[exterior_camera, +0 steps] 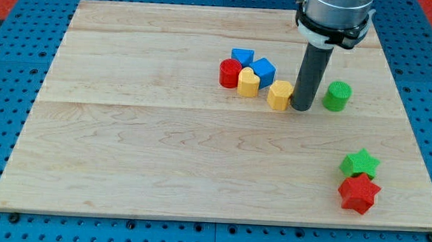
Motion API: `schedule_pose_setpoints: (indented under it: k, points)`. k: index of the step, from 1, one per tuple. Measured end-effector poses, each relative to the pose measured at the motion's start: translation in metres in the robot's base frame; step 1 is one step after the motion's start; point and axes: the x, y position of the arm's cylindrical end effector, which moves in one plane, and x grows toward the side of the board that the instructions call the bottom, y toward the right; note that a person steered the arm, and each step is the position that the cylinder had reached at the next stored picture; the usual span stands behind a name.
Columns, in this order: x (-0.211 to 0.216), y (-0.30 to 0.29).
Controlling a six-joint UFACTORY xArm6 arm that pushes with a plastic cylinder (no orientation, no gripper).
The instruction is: Push green circle into group of blocks
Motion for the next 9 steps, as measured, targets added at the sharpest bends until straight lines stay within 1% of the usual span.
schedule_pose_setpoints:
  k: [1,2,3,4,5,7,8,9]
  points:
    - [-0.006,-0.007]
    - [0.045,0.019]
    - [0.053,0.1]
    - [0.005,0.108]
    - [-0.021,0.086]
    - [-0.019,-0.011]
    - [-0.031,-0.001]
    - [-0.031,-0.026]
